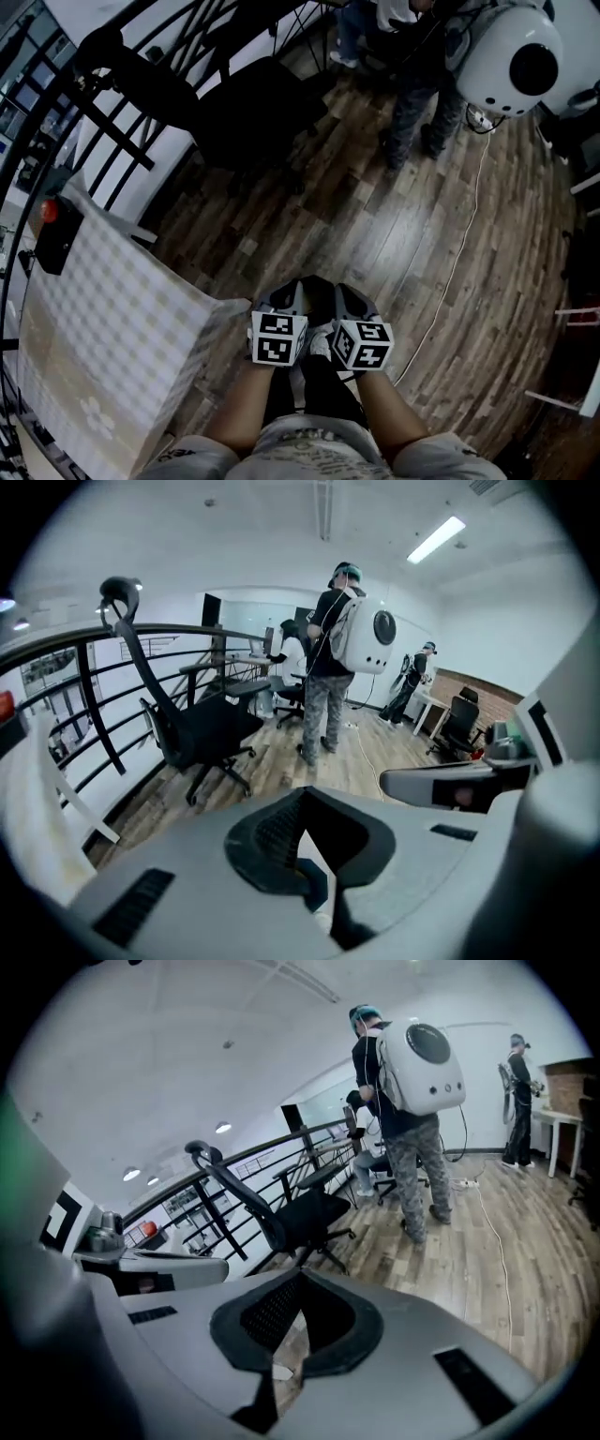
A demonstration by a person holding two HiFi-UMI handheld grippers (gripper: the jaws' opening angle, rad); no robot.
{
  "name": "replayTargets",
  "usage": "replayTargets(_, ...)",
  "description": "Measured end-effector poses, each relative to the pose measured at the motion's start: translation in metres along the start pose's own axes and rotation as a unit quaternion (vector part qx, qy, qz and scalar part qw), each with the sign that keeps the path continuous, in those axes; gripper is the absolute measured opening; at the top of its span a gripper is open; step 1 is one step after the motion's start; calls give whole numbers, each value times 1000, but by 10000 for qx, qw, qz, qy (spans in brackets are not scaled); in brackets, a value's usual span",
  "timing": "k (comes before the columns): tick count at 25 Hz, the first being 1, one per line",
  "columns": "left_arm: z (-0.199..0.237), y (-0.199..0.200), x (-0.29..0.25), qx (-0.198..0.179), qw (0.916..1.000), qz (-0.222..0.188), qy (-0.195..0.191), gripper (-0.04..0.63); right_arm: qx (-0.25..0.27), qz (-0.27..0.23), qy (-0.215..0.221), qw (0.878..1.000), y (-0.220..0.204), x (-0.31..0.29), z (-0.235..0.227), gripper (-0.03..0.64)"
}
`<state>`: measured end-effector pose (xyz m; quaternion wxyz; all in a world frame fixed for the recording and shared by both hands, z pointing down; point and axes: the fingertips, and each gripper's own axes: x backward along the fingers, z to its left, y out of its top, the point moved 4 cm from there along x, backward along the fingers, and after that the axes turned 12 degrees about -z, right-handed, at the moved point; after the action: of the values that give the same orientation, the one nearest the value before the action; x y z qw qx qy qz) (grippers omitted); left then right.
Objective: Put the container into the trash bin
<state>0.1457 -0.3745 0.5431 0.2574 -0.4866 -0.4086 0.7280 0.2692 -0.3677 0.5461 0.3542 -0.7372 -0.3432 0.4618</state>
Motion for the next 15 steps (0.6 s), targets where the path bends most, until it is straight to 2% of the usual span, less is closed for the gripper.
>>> replayTargets(7, -16, 120, 73, -309, 9963, -770, -223, 5, 127, -895, 235, 9956, 112, 31, 55, 2)
replayTargets(11, -23, 181, 123, -143, 9913, -1261, -354, 5, 215, -1648, 388, 9853, 178, 59, 85, 2)
replayTargets(15, -18, 228, 166, -533, 9820, -1807, -119, 5, 250, -2103, 559, 9757, 225, 80, 108, 2)
